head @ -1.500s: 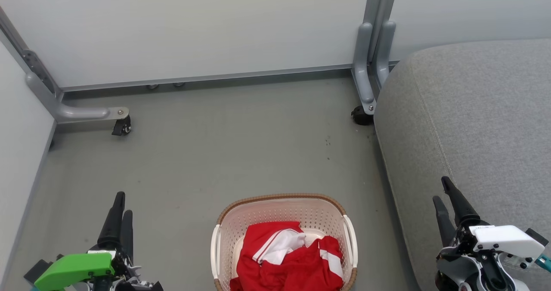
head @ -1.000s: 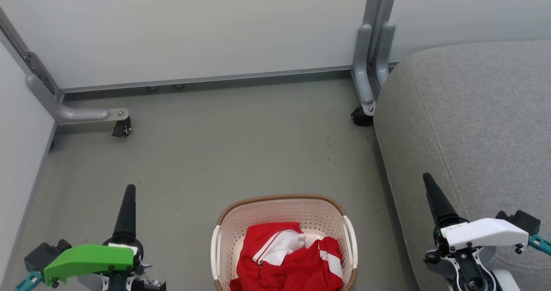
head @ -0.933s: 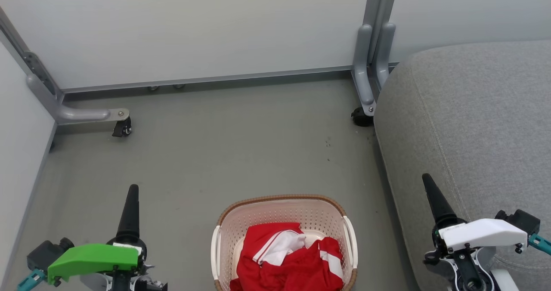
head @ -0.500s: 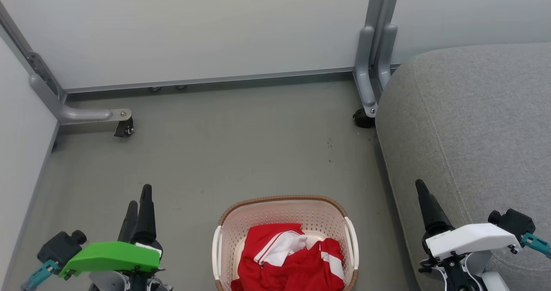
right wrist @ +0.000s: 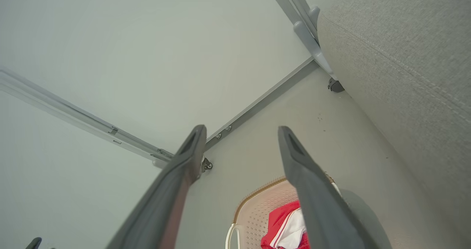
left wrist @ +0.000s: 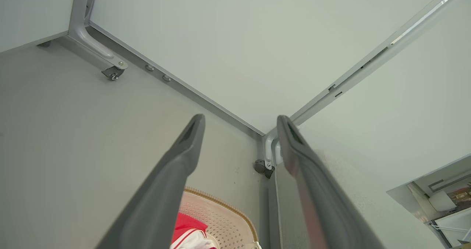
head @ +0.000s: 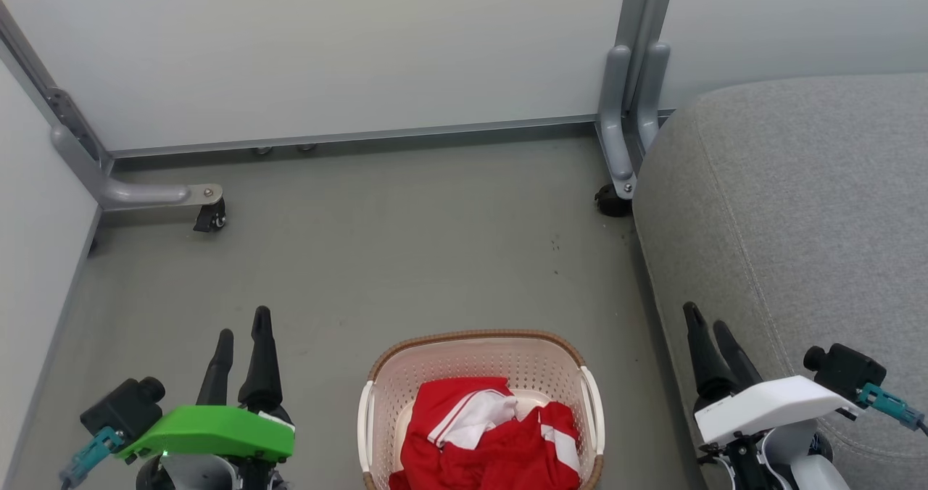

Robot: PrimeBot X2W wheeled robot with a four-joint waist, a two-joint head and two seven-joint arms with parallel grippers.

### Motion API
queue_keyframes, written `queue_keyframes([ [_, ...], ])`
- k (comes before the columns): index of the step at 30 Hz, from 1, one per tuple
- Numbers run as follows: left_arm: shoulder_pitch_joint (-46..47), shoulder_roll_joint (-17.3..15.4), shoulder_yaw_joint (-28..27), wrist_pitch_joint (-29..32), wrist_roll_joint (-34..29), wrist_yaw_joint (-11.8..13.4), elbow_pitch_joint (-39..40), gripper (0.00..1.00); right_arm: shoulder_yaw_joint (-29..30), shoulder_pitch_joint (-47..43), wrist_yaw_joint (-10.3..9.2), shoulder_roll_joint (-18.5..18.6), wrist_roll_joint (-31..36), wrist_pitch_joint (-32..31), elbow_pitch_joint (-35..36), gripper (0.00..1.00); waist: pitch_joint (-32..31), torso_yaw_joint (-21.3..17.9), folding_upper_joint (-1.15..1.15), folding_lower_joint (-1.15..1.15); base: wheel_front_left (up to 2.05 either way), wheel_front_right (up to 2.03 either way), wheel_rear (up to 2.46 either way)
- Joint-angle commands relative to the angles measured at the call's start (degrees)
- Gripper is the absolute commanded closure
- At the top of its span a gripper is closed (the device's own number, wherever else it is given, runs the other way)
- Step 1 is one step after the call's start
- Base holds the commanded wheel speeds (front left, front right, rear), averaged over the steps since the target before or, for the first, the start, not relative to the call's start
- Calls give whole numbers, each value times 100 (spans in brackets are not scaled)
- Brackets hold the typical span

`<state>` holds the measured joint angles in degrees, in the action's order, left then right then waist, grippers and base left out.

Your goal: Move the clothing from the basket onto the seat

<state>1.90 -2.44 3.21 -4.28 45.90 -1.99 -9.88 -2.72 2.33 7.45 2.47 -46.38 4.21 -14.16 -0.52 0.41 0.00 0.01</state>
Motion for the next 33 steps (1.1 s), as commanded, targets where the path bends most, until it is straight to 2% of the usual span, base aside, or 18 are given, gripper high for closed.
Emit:
queue_keyframes([
  [1,11,-39,32,-70,-220,18,81,0,-31,-15,3,21,211,77,100,0,-2,-2,0,0,0,0,0],
  [33,-127,-162,475,-577,-2374,113,229,0,-379,-77,4,38,2251,582,303,0,9,-9,0,0,0,0,0],
])
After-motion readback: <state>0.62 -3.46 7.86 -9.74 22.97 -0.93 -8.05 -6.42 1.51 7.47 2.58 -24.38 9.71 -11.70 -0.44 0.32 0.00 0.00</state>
